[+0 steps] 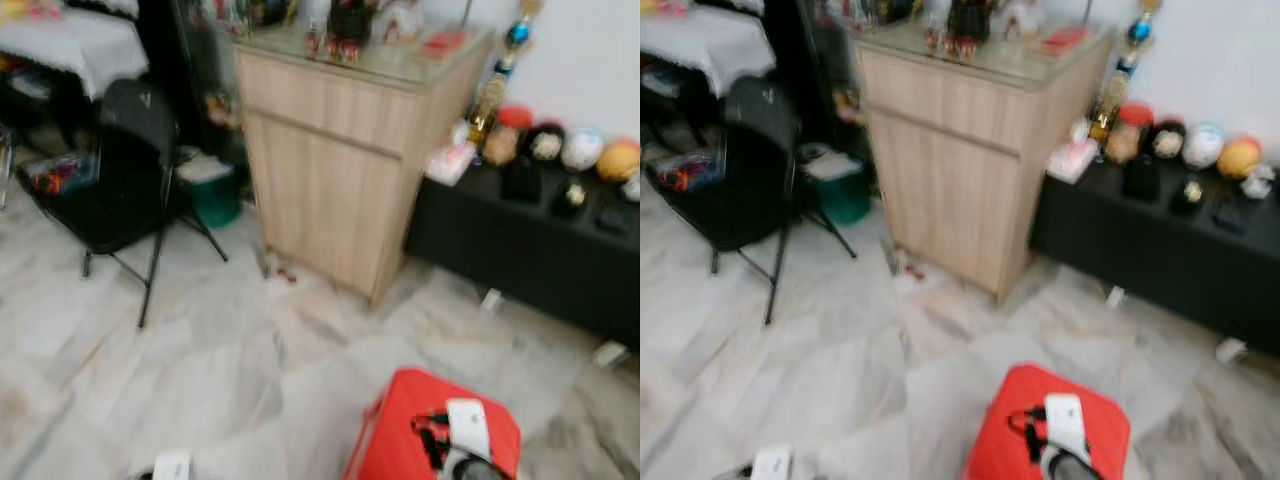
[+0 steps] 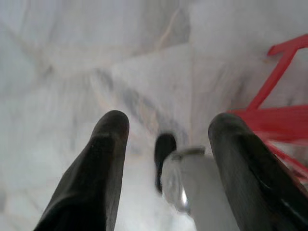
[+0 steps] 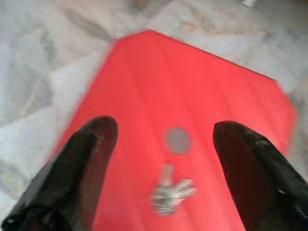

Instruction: Hang keys on a hook

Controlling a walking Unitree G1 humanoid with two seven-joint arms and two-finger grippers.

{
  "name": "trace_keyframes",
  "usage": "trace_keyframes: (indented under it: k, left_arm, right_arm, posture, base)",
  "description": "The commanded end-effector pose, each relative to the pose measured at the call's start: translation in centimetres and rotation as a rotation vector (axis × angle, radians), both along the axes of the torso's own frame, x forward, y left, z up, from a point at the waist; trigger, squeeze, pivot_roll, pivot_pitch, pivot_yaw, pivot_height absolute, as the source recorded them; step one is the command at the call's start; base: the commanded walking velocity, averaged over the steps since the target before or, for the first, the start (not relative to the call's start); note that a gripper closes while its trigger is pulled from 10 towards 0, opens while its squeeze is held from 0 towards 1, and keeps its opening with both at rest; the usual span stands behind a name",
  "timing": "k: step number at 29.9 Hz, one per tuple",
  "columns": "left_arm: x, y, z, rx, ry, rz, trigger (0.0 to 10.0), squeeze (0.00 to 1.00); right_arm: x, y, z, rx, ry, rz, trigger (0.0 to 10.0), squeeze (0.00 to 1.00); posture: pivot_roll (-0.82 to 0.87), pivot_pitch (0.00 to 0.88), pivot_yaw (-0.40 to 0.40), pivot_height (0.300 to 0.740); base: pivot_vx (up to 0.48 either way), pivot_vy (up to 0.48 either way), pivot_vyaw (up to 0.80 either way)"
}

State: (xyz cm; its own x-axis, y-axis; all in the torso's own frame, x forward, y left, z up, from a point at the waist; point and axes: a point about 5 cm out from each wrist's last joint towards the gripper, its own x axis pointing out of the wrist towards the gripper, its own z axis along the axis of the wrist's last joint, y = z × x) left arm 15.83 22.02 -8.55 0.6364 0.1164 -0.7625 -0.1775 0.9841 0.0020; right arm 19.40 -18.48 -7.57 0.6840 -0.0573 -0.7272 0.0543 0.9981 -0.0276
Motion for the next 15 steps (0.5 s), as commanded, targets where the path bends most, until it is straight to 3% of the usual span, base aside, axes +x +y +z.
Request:
trace_keyframes:
  k: [1, 15]
  left_arm:
    - [-0.37, -0.75, -0.3, -0.018, 0.012, -0.009, 10.0, 0.0]
    - [-0.41, -0.77, -0.32, -0.023, 0.011, -0.01, 10.0, 0.0]
  right_arm:
    - [-0.52, -0.51, -0.23, -0.008, 0.021, -0.015, 10.0, 0.0]
    - [-0.28, -0.97, 0.07, -0.011, -0.019, -0.022, 10.0, 0.0]
  posture:
    - [0.02, 0.0, -0.032, 0.74]
    - [0.02, 0.0, -0.032, 0.74]
  base:
    - [0.0, 0.0, 0.0]
    - [0.0, 0.0, 0.0]
